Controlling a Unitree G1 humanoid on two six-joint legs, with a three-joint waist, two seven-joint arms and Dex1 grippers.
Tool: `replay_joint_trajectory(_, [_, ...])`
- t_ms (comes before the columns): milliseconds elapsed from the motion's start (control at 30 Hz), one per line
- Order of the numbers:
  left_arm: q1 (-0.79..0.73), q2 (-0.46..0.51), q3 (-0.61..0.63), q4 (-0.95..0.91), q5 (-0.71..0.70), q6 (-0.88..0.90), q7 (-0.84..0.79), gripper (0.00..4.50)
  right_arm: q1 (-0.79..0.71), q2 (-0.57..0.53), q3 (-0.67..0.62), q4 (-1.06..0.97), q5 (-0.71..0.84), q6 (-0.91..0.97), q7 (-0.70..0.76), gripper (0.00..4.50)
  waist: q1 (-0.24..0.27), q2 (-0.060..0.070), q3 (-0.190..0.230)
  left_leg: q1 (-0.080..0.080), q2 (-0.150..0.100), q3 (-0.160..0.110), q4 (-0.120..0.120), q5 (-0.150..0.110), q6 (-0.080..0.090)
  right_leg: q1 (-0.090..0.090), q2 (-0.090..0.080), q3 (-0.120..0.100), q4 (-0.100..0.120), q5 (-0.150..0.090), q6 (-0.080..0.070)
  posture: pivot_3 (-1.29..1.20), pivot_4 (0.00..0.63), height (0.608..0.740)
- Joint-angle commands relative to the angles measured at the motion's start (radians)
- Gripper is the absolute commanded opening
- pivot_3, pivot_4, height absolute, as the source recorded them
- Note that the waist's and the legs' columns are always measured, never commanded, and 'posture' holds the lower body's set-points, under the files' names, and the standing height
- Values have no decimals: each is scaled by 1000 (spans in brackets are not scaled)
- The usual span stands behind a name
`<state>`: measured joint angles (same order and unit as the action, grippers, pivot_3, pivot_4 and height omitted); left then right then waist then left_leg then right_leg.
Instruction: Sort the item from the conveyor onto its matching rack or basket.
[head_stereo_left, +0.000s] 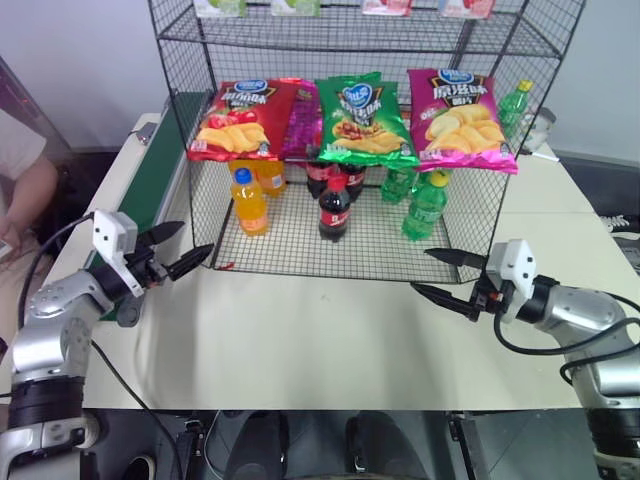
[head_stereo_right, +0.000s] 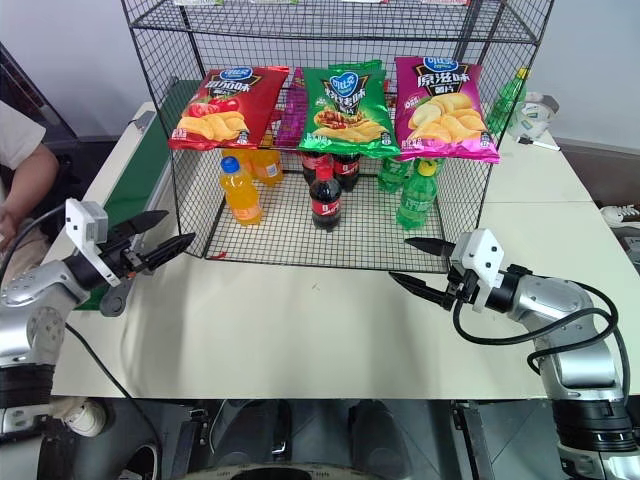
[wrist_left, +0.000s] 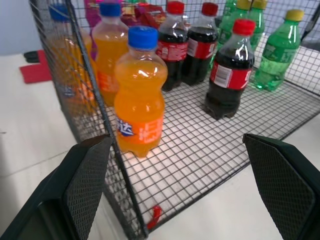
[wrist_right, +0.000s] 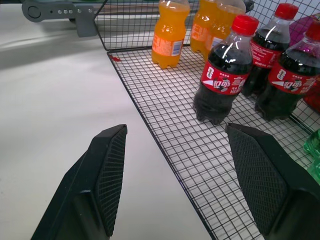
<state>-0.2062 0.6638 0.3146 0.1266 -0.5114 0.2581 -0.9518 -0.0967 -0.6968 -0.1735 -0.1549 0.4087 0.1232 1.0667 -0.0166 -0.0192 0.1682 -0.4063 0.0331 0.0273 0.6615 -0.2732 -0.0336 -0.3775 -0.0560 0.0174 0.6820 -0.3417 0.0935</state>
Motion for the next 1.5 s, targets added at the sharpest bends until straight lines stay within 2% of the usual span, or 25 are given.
replay_joint_trajectory(33, [15, 16, 37, -48, -14, -5, 10, 4500, -36, -15, -11, 4, 13, -20, 10, 3266, 1, 0, 0, 0, 0, 0, 0, 0, 0, 0, 0, 0, 0, 0, 0, 0, 150, 739])
replay_joint_trajectory(400, [159, 19, 105, -159, -36, -6, 47, 4500, -27, -13, -18, 8, 20, -19, 13, 3266, 1, 0, 0, 0, 0, 0, 1, 0, 1, 1, -1, 0, 0, 0, 0, 0, 150, 739])
replay_joint_trajectory(800, [157, 63, 117, -174, -39, 8, 39, 4500, -27, -17, -14, -11, 22, -5, 11, 3266, 1, 0, 0, 2, 0, 0, 1, -1, 1, 3, -1, -1, 0, 0, 0, 0, 150, 739])
replay_joint_trajectory(1500, [194, 57, 95, -219, -19, 7, 44, 4500, -25, -30, 3, -14, 22, 11, 25, 3266, 1, 0, 0, 2, 0, -1, 1, -1, 1, 3, -1, -1, 0, 0, 0, 0, 150, 739])
